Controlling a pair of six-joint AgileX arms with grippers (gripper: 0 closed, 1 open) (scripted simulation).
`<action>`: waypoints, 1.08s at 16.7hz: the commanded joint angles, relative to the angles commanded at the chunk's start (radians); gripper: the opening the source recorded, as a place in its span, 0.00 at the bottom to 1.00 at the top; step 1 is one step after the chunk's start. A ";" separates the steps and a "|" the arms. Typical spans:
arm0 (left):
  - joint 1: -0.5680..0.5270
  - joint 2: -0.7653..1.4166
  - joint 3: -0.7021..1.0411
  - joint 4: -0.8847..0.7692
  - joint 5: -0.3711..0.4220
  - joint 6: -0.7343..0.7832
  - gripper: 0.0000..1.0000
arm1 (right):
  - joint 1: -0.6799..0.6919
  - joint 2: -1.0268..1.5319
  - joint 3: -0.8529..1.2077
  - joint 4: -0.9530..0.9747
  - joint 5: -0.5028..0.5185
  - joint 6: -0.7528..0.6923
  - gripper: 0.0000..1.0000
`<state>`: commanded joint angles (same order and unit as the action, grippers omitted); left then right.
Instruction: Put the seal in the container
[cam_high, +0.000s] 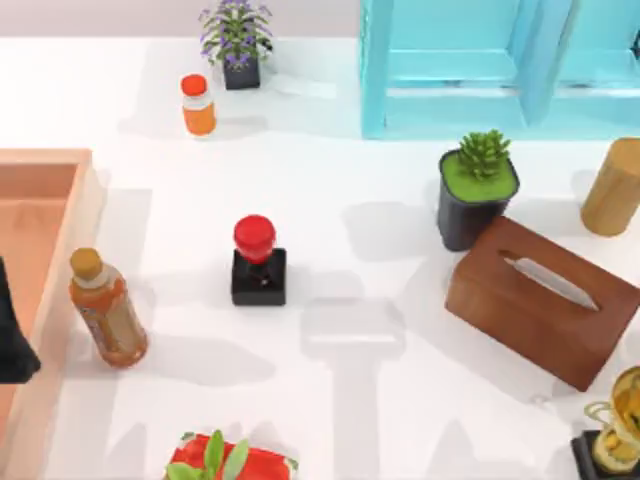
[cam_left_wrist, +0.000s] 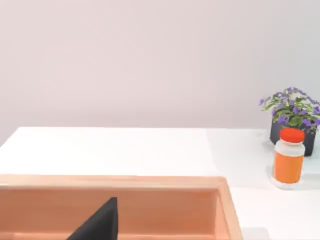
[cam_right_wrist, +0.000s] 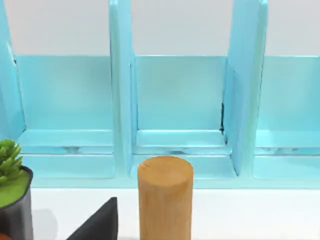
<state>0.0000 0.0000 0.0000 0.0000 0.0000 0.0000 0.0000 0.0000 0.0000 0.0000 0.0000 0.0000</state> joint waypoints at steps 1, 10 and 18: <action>0.000 0.000 0.000 0.000 0.000 0.000 1.00 | 0.000 0.000 0.000 0.000 0.000 0.000 1.00; -0.065 0.266 0.317 -0.175 0.006 -0.134 1.00 | 0.000 0.000 0.000 0.000 0.000 0.000 1.00; -0.208 0.945 0.937 -0.642 -0.008 -0.328 1.00 | 0.000 0.000 0.000 0.000 0.000 0.000 1.00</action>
<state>-0.2083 0.9447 0.9368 -0.6422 -0.0076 -0.3282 0.0000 0.0000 0.0000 0.0000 0.0000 0.0000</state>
